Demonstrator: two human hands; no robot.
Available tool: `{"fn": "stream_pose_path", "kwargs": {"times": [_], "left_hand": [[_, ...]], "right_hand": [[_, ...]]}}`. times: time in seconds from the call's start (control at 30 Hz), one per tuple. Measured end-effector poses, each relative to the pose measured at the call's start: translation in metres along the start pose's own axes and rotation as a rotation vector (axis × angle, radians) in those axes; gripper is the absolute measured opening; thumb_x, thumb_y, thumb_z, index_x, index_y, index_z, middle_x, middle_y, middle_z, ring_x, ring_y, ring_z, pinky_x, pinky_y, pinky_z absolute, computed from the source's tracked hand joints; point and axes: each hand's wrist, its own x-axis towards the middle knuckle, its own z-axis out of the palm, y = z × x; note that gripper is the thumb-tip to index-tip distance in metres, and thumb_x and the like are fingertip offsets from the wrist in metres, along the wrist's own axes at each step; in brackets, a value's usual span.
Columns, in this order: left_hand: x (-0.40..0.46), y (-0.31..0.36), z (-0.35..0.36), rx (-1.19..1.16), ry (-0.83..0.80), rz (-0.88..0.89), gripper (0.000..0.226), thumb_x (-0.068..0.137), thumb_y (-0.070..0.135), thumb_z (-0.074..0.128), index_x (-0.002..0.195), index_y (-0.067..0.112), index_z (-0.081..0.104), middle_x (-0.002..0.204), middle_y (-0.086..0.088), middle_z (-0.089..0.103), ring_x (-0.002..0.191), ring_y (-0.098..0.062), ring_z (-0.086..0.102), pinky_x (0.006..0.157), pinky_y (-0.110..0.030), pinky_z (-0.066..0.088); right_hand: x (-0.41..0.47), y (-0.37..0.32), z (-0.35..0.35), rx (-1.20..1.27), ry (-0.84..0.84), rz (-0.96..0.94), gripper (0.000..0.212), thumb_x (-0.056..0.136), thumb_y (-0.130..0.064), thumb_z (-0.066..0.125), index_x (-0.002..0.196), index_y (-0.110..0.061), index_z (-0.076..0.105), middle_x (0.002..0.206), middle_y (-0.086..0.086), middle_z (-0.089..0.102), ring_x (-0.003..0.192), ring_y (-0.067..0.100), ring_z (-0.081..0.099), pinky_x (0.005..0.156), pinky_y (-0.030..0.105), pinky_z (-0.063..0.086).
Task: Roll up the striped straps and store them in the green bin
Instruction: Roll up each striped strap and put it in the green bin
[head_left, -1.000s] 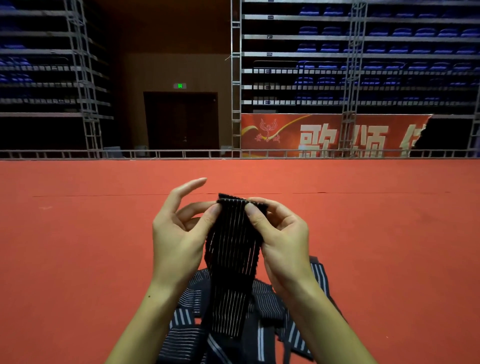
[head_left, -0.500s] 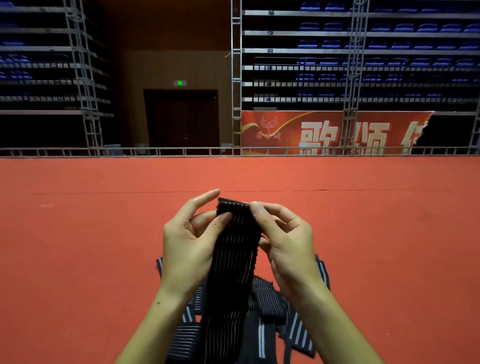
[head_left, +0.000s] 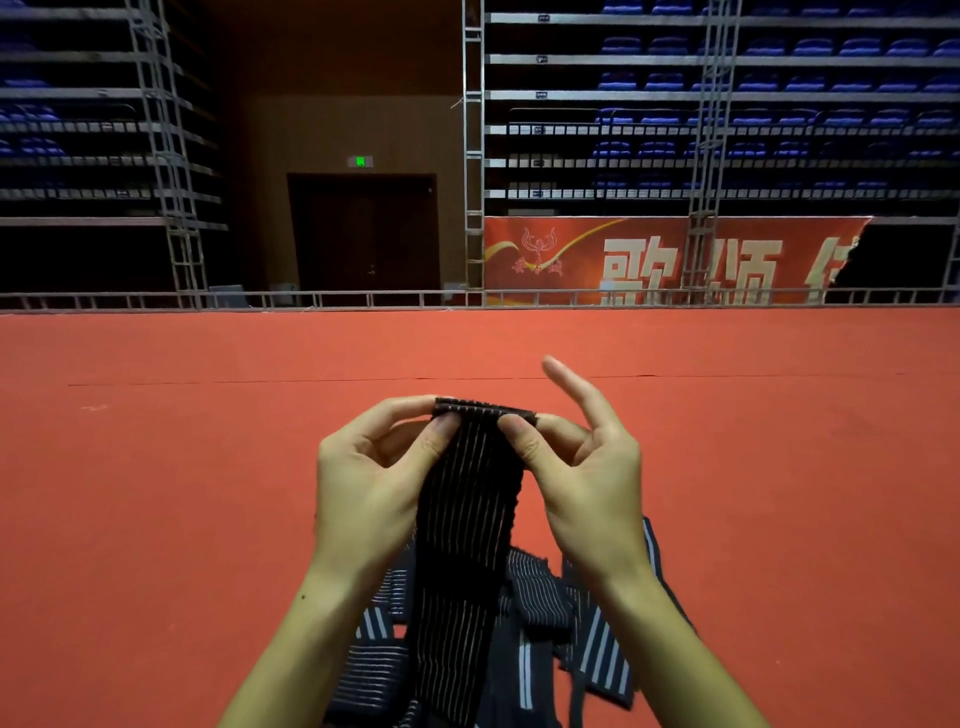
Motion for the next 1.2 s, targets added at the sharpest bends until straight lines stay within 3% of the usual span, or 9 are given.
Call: {"fn": "stream_pose_path", "kwargs": {"times": [0.13, 0.3, 0.43, 0.53, 0.77, 0.93, 1.0, 1.1, 1.2], "left_hand": [[0.003, 0.004, -0.004, 0.018, -0.034, 0.02, 0.017, 0.094, 0.003, 0.074, 0.11, 0.005, 0.077, 0.097, -0.01, 0.084, 0.09, -0.02, 0.082, 0.076, -0.024, 0.062], [0.003, 0.009, -0.011, 0.112, -0.103, 0.032, 0.018, 0.099, 0.015, 0.071, 0.117, 0.014, 0.076, 0.098, -0.01, 0.084, 0.094, -0.027, 0.082, 0.079, -0.035, 0.065], [0.0, 0.016, -0.011, 0.169, -0.13, 0.01, 0.02, 0.099, 0.026, 0.07, 0.113, 0.013, 0.077, 0.094, -0.01, 0.083, 0.09, -0.031, 0.081, 0.077, -0.045, 0.066], [0.001, 0.02, -0.011, 0.153, -0.152, -0.042, 0.016, 0.099, 0.019, 0.071, 0.106, 0.006, 0.078, 0.091, -0.012, 0.082, 0.083, -0.024, 0.08, 0.069, -0.034, 0.064], [0.003, 0.013, -0.015, 0.169, -0.146, 0.004, 0.016, 0.09, 0.009, 0.077, 0.106, 0.006, 0.079, 0.099, -0.005, 0.084, 0.095, -0.016, 0.081, 0.083, -0.025, 0.062], [0.001, 0.01, -0.017, 0.177, -0.152, 0.051, 0.017, 0.093, -0.003, 0.075, 0.107, 0.006, 0.075, 0.102, -0.006, 0.083, 0.101, -0.017, 0.08, 0.087, -0.022, 0.06], [0.0, 0.012, -0.015, 0.174, -0.167, 0.083, 0.016, 0.093, -0.003, 0.075, 0.107, 0.005, 0.073, 0.103, -0.007, 0.082, 0.102, -0.018, 0.08, 0.089, -0.022, 0.06], [-0.002, 0.017, -0.014, 0.155, -0.161, 0.108, 0.02, 0.092, 0.003, 0.075, 0.112, 0.006, 0.072, 0.106, -0.007, 0.082, 0.102, -0.02, 0.08, 0.087, -0.024, 0.061], [-0.005, 0.022, -0.014, 0.117, -0.16, 0.045, 0.029, 0.091, 0.012, 0.077, 0.12, 0.012, 0.071, 0.106, -0.009, 0.082, 0.099, -0.022, 0.081, 0.083, -0.027, 0.064]], "right_hand": [[0.01, 0.004, -0.008, -0.105, -0.06, -0.054, 0.023, 0.093, -0.003, 0.08, 0.113, -0.016, 0.08, 0.103, 0.004, 0.082, 0.098, 0.024, 0.079, 0.087, 0.042, 0.063], [0.014, 0.001, -0.009, -0.099, -0.083, -0.087, 0.022, 0.093, 0.005, 0.077, 0.103, -0.015, 0.08, 0.101, 0.006, 0.081, 0.094, 0.033, 0.077, 0.085, 0.048, 0.065], [0.014, 0.002, -0.008, -0.09, -0.08, -0.129, 0.026, 0.09, 0.012, 0.076, 0.099, -0.011, 0.08, 0.105, 0.006, 0.08, 0.094, 0.026, 0.077, 0.085, 0.037, 0.063], [0.014, 0.004, -0.008, -0.084, -0.066, -0.151, 0.03, 0.086, 0.017, 0.076, 0.093, -0.011, 0.082, 0.105, 0.007, 0.079, 0.097, 0.021, 0.077, 0.083, 0.026, 0.059], [0.009, 0.004, -0.014, -0.065, -0.099, -0.089, 0.037, 0.087, 0.021, 0.07, 0.097, -0.011, 0.085, 0.104, 0.006, 0.081, 0.101, 0.02, 0.078, 0.088, 0.028, 0.059], [0.004, -0.007, -0.023, -0.053, -0.245, 0.126, 0.022, 0.1, -0.011, 0.073, 0.121, -0.016, 0.077, 0.107, 0.008, 0.082, 0.098, 0.03, 0.079, 0.083, 0.046, 0.066], [0.005, -0.01, -0.024, -0.078, -0.274, 0.138, 0.023, 0.099, -0.016, 0.074, 0.122, -0.014, 0.076, 0.105, 0.011, 0.082, 0.098, 0.032, 0.079, 0.082, 0.05, 0.067], [0.006, -0.015, -0.021, -0.108, -0.277, 0.074, 0.02, 0.099, -0.011, 0.074, 0.118, -0.01, 0.077, 0.104, 0.009, 0.083, 0.098, 0.03, 0.08, 0.08, 0.047, 0.067], [0.007, -0.018, -0.02, -0.131, -0.244, -0.02, 0.019, 0.097, -0.008, 0.075, 0.117, -0.01, 0.077, 0.102, 0.006, 0.083, 0.096, 0.023, 0.08, 0.077, 0.035, 0.063]]}}
